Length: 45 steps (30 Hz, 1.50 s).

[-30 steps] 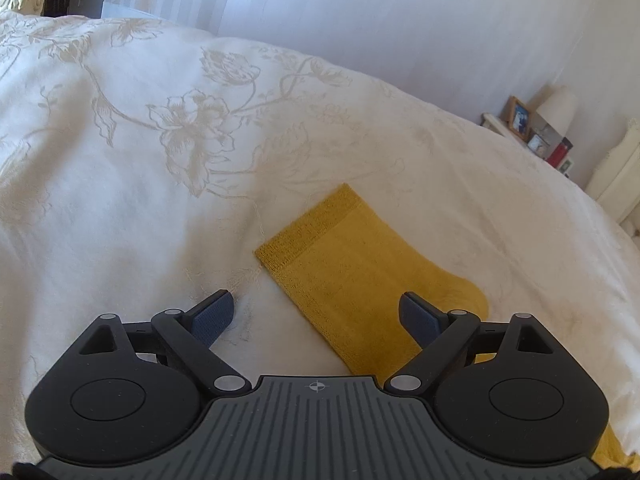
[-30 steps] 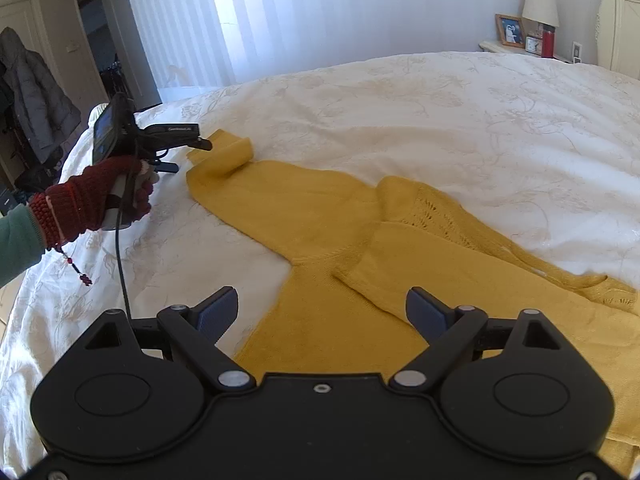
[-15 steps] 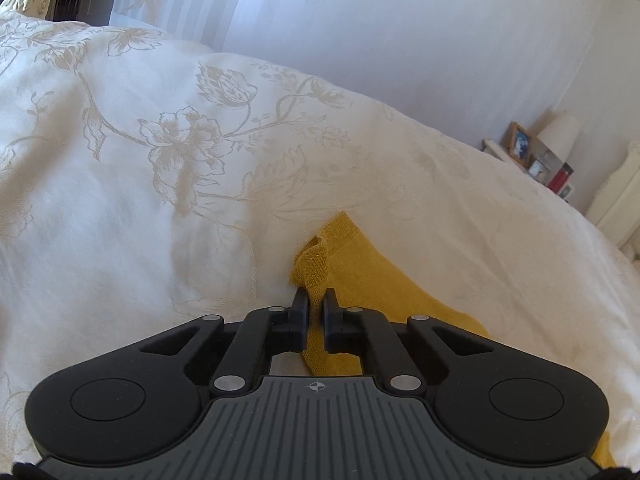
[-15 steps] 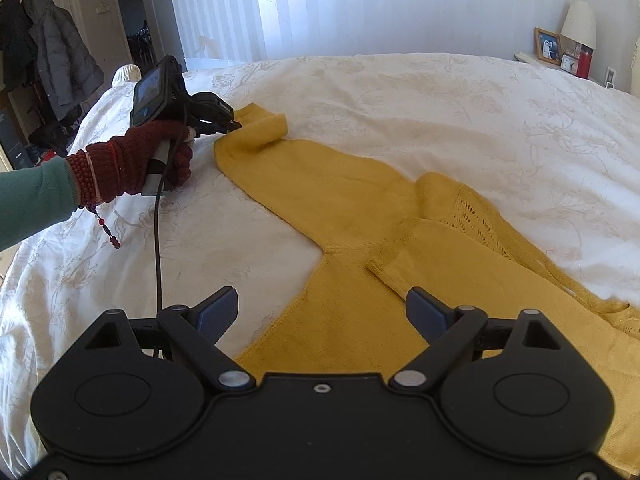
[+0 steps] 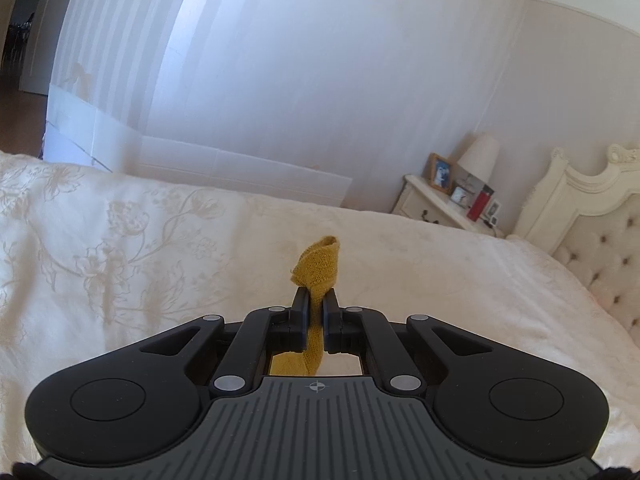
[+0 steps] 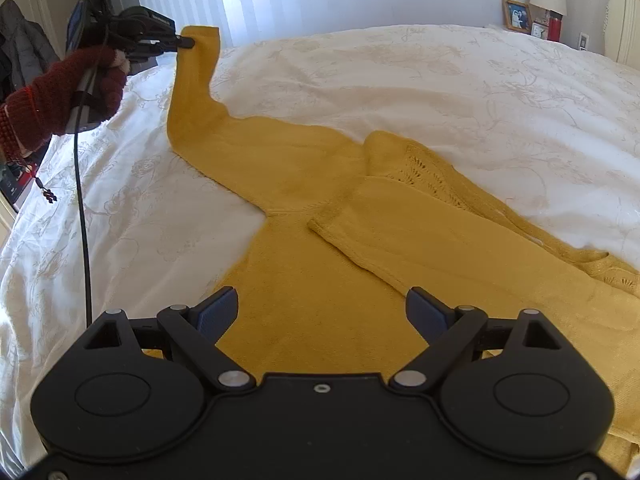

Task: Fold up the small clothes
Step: 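Lay the held sleeve across the sweater body and open the left gripper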

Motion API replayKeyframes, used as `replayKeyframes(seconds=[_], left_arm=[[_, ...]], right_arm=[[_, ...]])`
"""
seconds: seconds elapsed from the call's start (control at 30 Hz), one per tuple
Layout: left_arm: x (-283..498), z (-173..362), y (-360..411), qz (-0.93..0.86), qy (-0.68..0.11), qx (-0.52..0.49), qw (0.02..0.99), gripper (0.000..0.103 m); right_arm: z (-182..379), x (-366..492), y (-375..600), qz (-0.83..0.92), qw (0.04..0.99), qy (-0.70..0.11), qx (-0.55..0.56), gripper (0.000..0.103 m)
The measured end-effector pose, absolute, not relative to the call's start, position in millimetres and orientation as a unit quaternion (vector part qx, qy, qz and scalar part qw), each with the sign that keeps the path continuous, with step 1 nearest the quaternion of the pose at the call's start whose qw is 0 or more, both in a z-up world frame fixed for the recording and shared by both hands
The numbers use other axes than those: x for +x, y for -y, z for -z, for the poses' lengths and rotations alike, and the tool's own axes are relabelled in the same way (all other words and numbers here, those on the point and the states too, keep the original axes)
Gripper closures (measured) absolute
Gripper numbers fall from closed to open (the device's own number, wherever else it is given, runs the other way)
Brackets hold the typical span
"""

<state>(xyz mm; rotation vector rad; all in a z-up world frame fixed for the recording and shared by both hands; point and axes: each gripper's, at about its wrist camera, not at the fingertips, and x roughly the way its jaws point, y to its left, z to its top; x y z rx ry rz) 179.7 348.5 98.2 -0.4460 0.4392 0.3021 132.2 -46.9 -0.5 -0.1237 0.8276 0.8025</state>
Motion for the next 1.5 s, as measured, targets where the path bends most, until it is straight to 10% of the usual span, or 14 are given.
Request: replayKeyframes(seconds=[0.57,0.73,1.07,1.5], left_arm=[[219.5,-88.8,-87.7,0.100,-0.280,-0.161,0.941,0.096],[227.0,-48.0,-40.4,0.155,-0.341,-0.154,0.914,0.080],[194.2,-50.9,-66.9,0.122,-0.330,-0.047,0.935,0.068],[144.3,39.6,-140.4,0.047,-0.423,-0.018,0.905,0.068]], right_arm=[[10.2,142.5,168.1,-0.287,0.869,-0.404,0.019,0.011],[18.6,141.5,199.3,-0.250,0.877,-0.407,0.051,0.011],[29.1,162.1,224.5,-0.220,0.881,-0.400,0.127,0.012],[66.9,207.2,191.1,-0.233,0.863,-0.417,0.166,0.040]])
